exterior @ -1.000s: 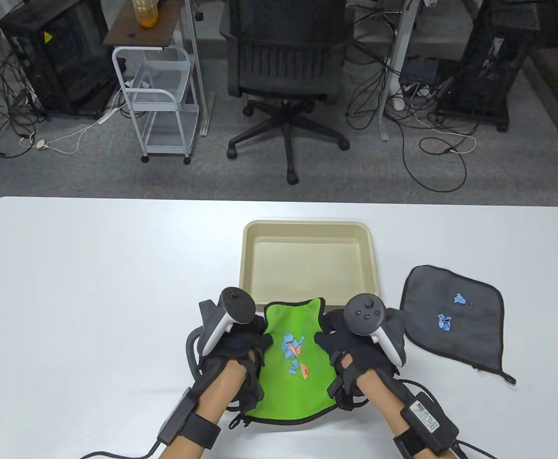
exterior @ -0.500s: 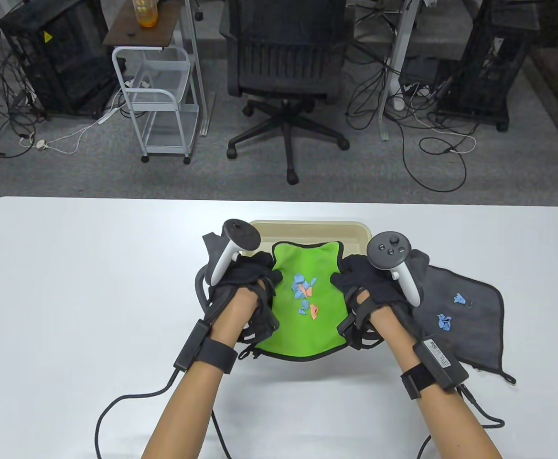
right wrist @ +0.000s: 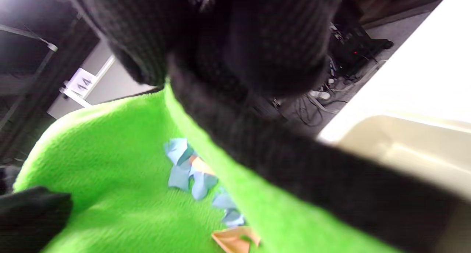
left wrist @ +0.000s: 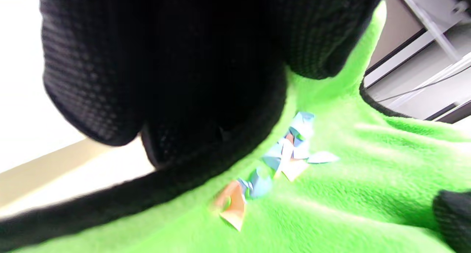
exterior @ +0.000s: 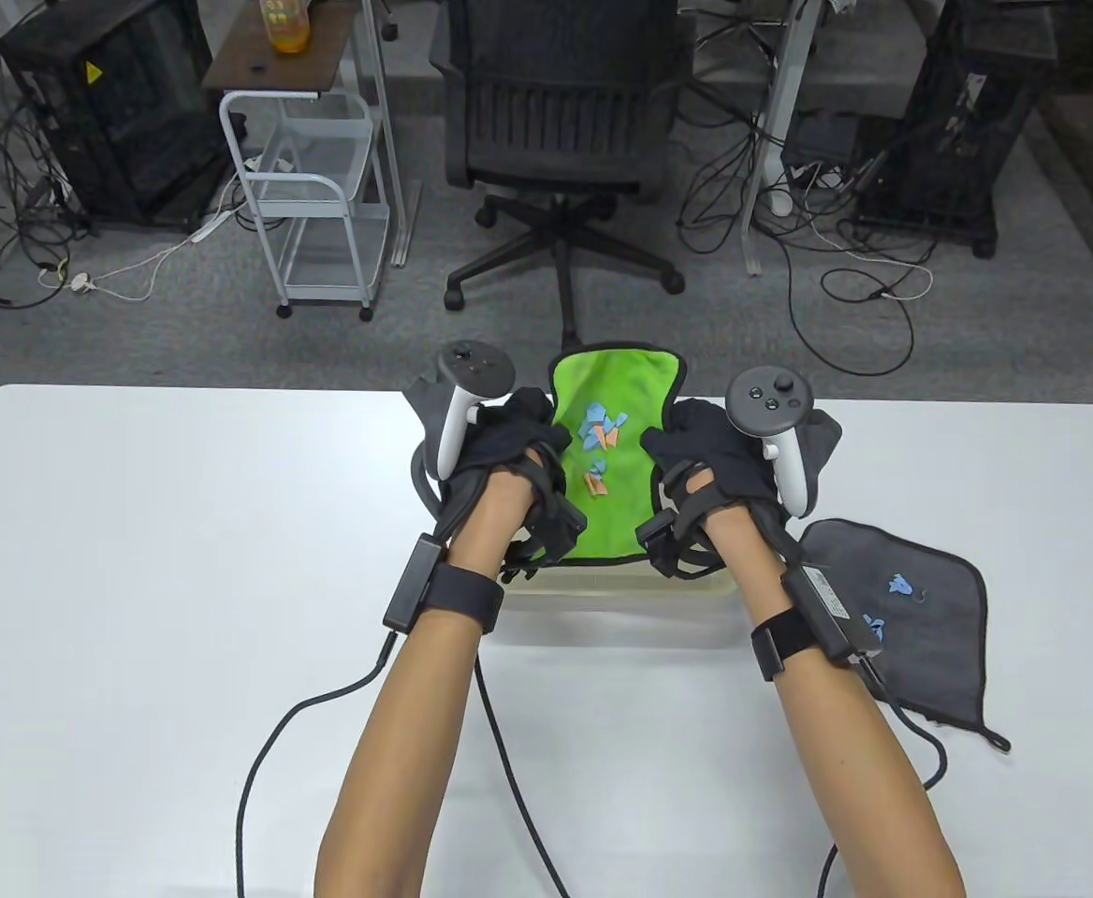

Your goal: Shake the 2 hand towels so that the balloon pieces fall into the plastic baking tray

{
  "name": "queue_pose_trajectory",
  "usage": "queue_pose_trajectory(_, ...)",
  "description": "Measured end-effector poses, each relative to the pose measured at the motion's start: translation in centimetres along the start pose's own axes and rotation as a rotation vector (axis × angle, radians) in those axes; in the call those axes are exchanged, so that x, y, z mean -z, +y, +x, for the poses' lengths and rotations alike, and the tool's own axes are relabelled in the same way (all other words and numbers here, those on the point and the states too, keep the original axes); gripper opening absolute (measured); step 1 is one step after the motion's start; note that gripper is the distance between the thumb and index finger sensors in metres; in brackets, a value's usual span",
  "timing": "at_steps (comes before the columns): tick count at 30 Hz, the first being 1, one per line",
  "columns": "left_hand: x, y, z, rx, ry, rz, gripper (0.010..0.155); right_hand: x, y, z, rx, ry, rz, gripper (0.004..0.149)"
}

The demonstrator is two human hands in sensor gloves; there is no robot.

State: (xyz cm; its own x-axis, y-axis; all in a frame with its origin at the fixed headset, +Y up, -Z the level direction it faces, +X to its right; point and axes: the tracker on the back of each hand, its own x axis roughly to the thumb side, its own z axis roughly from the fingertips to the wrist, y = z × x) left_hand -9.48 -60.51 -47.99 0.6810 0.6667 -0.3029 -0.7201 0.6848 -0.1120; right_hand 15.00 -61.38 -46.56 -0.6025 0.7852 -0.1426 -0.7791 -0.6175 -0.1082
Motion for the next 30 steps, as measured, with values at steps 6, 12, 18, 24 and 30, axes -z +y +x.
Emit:
queue_pose_trajectory(6,0.6,-1.0,-0.4,-0.089,-0.12,0.135,0.039,-0.1,0.5,-0.9,0.016,-0.162,-0.167,0.042)
queue_pose_trajectory(12,1.4,-3.5,-3.2,-0.147,-0.179,0.244,0.038,-0.7,1.7,-4.8,0.001,-0.288,-0.322,0.041)
queue_pose_trajectory(18,2.3,-6.1,-6.2,-0.142,-0.145,0.207,0.037,-1.3,3.8,-9.2,-0.021,-0.231,-0.32,0.041)
queue_pose_trajectory(24,1.4,-4.2,-5.3,-0.195,-0.175,0.19,0.037,-1.7,1.8,-7.7,0.016,-0.26,-0.354,0.041)
queue_pose_trajectory(30,-0.7,-0.4,-1.9,-0.241,-0.25,0.21,0.037,-2.5,-1.5,-3.3,0.065,-0.343,-0.404,0.041)
